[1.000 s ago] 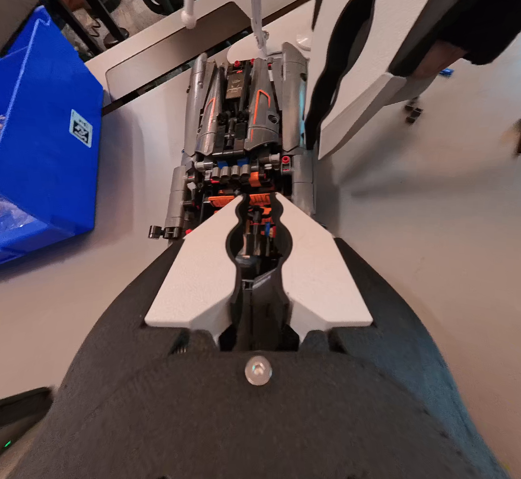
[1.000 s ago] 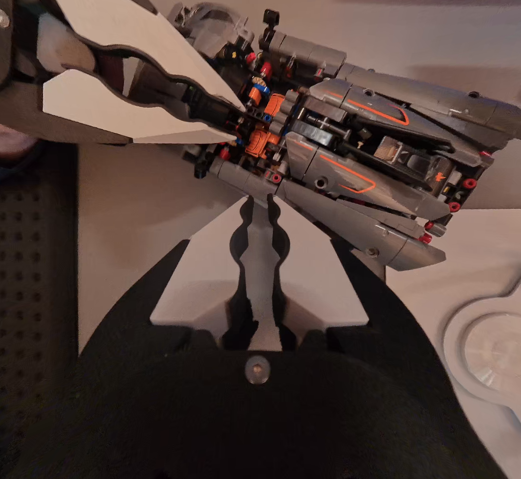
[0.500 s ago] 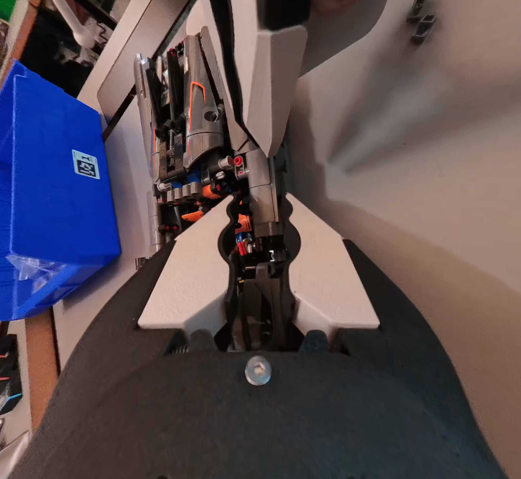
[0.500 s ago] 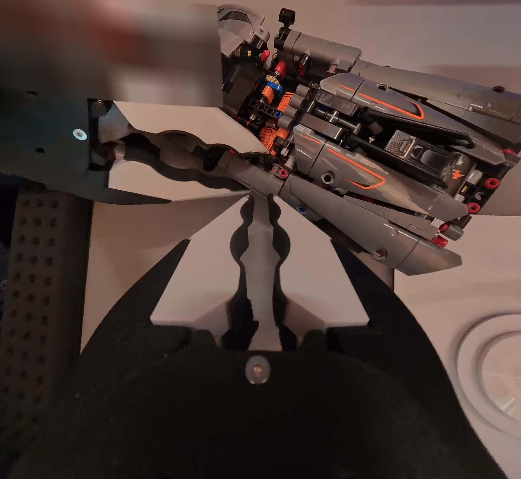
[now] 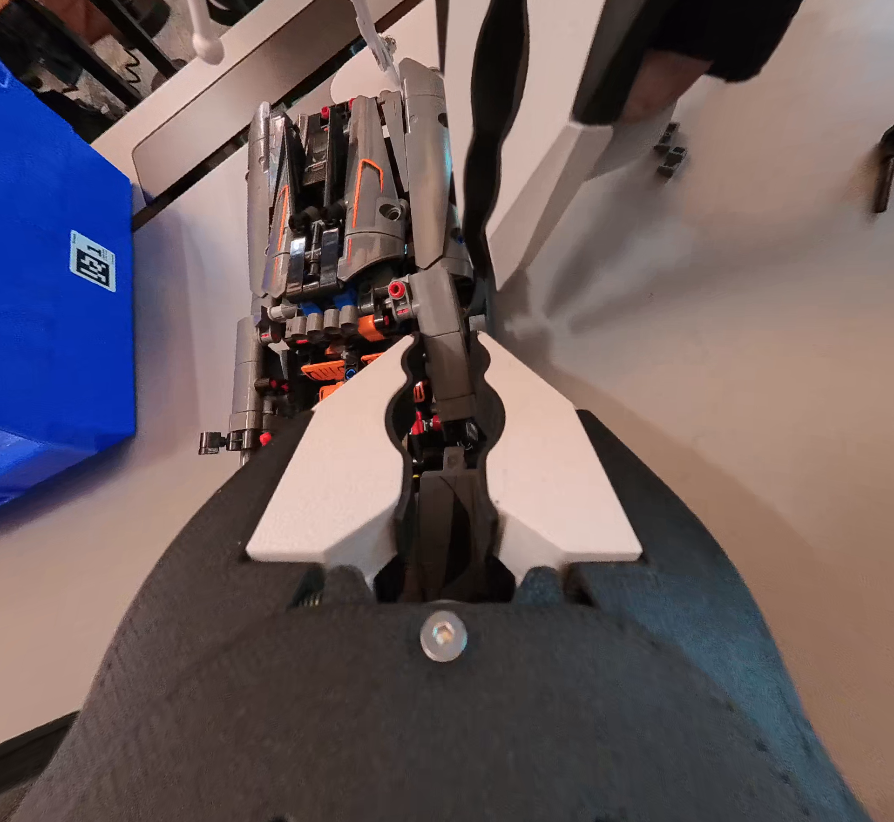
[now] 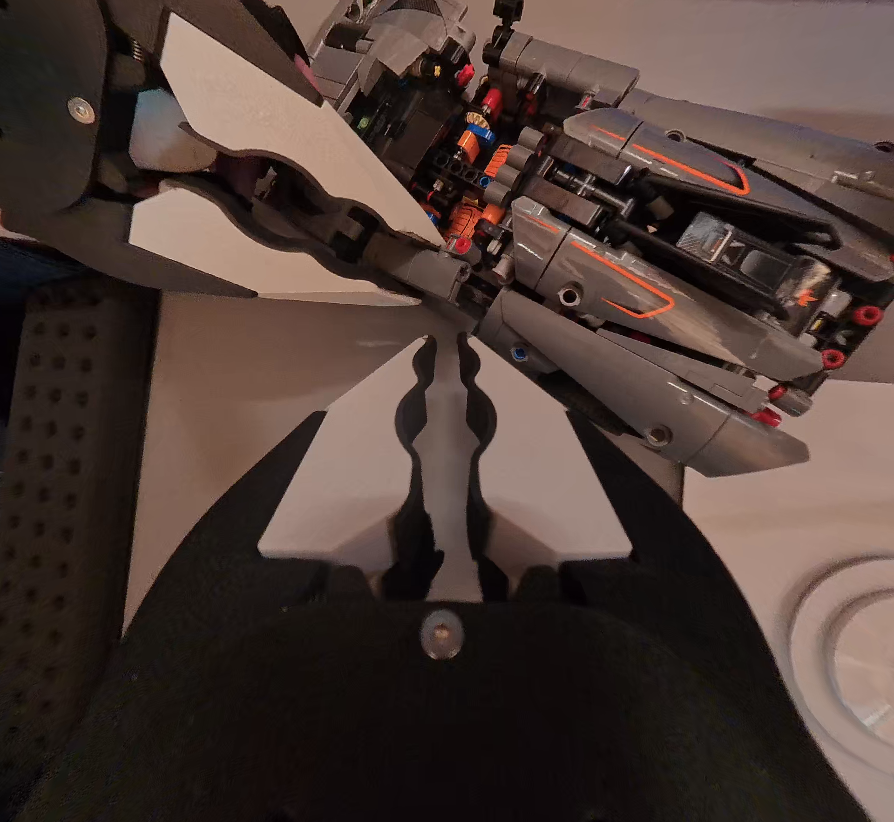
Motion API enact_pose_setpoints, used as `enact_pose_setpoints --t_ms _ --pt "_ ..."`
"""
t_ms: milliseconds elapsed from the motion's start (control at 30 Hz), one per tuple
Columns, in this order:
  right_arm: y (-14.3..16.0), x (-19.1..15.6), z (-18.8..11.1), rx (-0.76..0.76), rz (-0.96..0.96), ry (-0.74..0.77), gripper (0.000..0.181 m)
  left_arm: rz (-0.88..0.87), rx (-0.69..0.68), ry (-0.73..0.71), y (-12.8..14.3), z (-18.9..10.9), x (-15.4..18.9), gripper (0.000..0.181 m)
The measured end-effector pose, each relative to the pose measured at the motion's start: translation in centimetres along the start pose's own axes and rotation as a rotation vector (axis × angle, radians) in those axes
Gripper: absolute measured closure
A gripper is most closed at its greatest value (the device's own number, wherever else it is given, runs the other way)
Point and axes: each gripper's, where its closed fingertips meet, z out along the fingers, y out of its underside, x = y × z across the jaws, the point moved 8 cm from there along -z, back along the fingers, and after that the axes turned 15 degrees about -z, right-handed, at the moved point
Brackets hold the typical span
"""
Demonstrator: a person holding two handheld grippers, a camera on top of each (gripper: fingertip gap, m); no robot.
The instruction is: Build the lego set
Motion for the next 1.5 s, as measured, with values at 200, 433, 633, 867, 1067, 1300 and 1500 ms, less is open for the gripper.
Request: enact_pose_setpoints --t_ms 200,433,633,867,1067,1300,1500 --pt "-0.8 -0.5 1.1 0.05 -0.052 -0.022 0.176 -0.052 0.027 0.061 0.1 -0.5 -0.5 0.166" --pt "-2.0 -1.0 0.2 0.191 -0.084 -0.056 0.181 -0.088 0.046 0.104 0.2 -0.9 -0.8 0.167" --pt "-0.8 -0.2 -0.3 0.052 -0.075 0.042 0.177 -0.088 0.042 0.108 0.2 -1.0 -0.8 0.167" --pt "-1.1 -0.5 0.7 0.102 -0.1 -0.01 0.175 -0.124 0.083 0.129 0.1 -1.7 -1.2 0.168" --pt "-1.2 -0.4 0.9 0.148 -0.082 -0.035 0.178 -0.187 0.118 0.161 0.1 -2.1 -1.8 0.168" --pt "-1.4 -0.7 0.5 0.195 -0.083 -0.079 0.18 -0.235 0.178 0.146 -0.2 -2.7 -2.5 0.169" --pt "-0.8 0.4 -0.6 0.191 -0.05 -0.007 0.174 -0.293 0.242 0.038 0.1 -4.3 -4.8 0.169"
